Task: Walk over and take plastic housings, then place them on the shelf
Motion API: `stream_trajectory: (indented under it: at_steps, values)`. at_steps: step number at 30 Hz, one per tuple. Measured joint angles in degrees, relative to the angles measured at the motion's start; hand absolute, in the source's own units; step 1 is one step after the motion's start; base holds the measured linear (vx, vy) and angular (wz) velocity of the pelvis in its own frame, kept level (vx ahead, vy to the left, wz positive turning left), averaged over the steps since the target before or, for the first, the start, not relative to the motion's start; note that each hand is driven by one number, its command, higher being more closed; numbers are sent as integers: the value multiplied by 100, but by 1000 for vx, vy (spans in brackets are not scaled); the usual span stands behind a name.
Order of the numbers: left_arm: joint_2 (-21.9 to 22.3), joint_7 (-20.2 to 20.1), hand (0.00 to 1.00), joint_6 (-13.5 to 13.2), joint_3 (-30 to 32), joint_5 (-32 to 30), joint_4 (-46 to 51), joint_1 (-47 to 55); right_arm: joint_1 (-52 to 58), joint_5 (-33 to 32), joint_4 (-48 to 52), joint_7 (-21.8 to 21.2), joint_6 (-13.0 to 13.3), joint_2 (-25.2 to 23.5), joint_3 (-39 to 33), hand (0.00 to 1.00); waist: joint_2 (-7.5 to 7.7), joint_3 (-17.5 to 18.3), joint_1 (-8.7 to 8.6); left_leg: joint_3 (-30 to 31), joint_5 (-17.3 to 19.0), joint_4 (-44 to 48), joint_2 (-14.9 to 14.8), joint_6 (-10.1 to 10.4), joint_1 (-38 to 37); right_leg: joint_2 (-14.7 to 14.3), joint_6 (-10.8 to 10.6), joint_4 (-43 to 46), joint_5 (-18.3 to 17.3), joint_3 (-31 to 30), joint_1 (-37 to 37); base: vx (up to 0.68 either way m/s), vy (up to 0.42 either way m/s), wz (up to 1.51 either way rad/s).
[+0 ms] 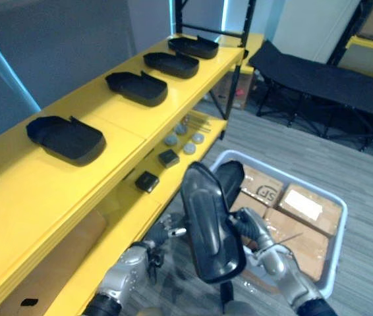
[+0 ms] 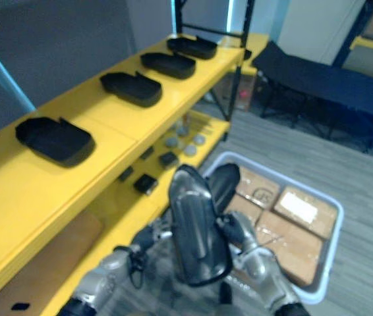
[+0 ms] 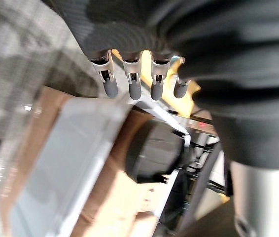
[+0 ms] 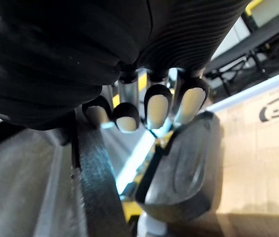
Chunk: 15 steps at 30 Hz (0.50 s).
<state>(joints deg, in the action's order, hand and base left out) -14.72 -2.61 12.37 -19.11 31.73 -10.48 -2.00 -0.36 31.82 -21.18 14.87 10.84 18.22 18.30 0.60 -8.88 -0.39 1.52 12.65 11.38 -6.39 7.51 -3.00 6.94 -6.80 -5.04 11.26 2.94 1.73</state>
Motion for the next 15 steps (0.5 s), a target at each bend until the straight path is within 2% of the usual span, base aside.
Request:
stream_trajectory:
  at_steps: [3,6,10,15]
  values:
    - [48,-4,0,-133,28,339,312,38,-1,2,-103,50,-26,-75,-1,100,-1,0,2,1,-9,-6,1,-1,-3,1,0,0,1,2,0,0,0,0]
    - [49,-98,0,-155,57,672,393,132,-3,0,-194,72,-69,-64,-18,100,-1,1,-1,13,-11,-6,3,0,-4,0,0,0,2,8,-3,0,0,0]
    - [58,-283,0,-145,55,670,505,222,-3,1,-215,71,-71,-67,-27,100,0,3,0,102,-78,-97,20,4,-25,18,0,0,1,68,-21,-2,-8,8]
    - [67,-329,0,-18,33,655,815,224,3,3,-217,68,-69,-59,-41,100,11,53,103,103,-86,-79,9,3,4,8,15,1,-9,98,-40,-14,-7,3]
